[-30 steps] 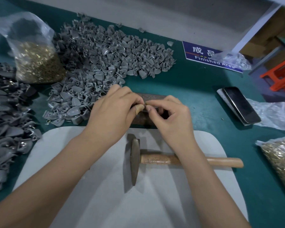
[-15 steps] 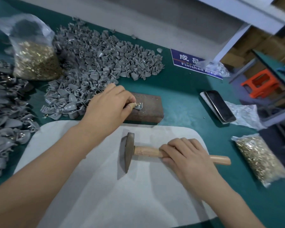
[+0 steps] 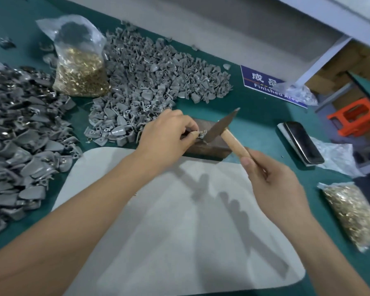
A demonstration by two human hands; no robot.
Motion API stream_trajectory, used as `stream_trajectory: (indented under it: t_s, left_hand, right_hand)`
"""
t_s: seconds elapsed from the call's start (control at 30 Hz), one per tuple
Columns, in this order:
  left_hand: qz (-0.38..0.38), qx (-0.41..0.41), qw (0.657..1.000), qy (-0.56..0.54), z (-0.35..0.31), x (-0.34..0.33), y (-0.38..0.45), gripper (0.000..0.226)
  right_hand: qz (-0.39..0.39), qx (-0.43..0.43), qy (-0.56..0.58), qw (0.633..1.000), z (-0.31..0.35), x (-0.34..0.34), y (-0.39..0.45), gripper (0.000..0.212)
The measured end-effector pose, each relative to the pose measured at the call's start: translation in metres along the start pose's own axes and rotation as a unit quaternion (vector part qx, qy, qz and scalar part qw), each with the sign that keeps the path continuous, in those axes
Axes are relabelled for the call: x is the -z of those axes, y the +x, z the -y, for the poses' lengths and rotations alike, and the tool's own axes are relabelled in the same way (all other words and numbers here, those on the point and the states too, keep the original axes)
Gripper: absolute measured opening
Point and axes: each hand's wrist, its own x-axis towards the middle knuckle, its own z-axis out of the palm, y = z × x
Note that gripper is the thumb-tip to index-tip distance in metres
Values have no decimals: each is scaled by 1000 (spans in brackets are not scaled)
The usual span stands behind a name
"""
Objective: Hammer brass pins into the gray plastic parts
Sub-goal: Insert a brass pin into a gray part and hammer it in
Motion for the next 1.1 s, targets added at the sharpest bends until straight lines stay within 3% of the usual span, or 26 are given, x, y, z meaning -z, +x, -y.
stream_trajectory:
  t_s: [0.23,0.43,0.6,0.73,0.87,1.0,1.1]
  left_hand:
    - [-11,-13,999,31,-1,0,0,9]
    - [-23,-12,999,39,-5,0,1,8]
    - [-19,-13,999,47,-5,0,-1,11]
    - [-28,-3,998,53,-6,0,-1,8]
    - [-27,-4,999,47,-6,0,-1,9]
    - [-33,7,998,49,-6,0,0,7]
    - [-29,-1,998,47,-5,0,0,9]
  right_hand:
    - [-120,-8,35,992,16,-2,3,19]
    - [-22,-27,-44,998,22,-7,4,26]
    - [-120,-14,-3,993,16,-2,3,25]
    - [-38,-23,-37,998,17,-12,0,32]
    - [-107,-24,-9,994,12,-11,3,30]
    - [-43,-28,-41,998,13,-13,4,31]
    - [-101,-24,-25,994,11,-10,6,30]
